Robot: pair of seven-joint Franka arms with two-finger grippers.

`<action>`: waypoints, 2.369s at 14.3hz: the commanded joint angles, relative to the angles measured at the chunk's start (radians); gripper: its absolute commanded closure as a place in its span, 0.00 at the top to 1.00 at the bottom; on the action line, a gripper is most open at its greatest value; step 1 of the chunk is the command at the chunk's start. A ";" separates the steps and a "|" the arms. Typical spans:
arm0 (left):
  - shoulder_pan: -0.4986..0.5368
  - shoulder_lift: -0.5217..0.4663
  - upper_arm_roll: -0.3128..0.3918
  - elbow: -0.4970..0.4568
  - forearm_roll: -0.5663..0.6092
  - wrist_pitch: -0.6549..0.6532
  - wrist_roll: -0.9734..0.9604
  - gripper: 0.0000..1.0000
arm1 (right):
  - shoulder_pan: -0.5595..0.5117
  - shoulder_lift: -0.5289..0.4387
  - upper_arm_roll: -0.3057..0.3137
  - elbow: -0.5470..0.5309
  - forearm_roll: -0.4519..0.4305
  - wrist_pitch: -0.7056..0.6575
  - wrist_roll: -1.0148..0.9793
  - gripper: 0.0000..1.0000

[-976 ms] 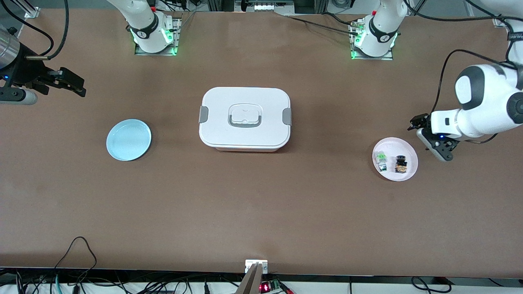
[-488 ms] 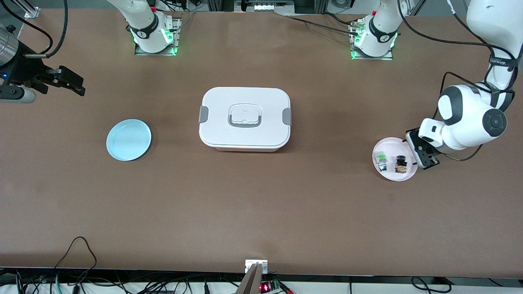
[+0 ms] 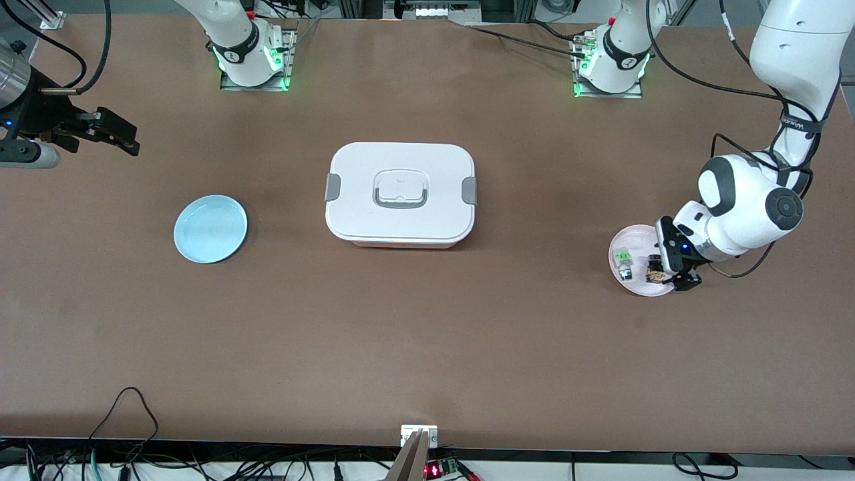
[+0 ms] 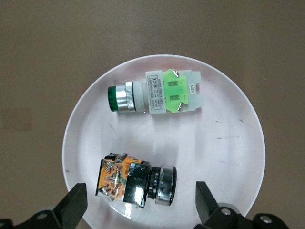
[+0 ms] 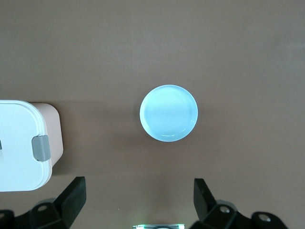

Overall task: Transfer orange switch to right arm and place
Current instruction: 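Close the left gripper on the orange switch and lift it, then carry the orange switch over the box while the right gripper reaches toward it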

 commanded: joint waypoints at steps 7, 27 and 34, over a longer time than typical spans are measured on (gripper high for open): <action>-0.002 0.051 -0.001 0.013 -0.018 0.053 0.089 1.00 | -0.002 -0.027 0.005 -0.014 0.004 -0.003 -0.012 1.00; 0.009 -0.080 -0.226 0.074 -0.782 -0.395 0.087 0.00 | -0.002 -0.027 -0.003 -0.016 0.054 -0.024 -0.014 1.00; -0.008 -0.085 -0.479 0.078 -1.440 -0.506 0.094 0.00 | -0.004 -0.033 -0.022 -0.013 0.310 -0.078 -0.009 1.00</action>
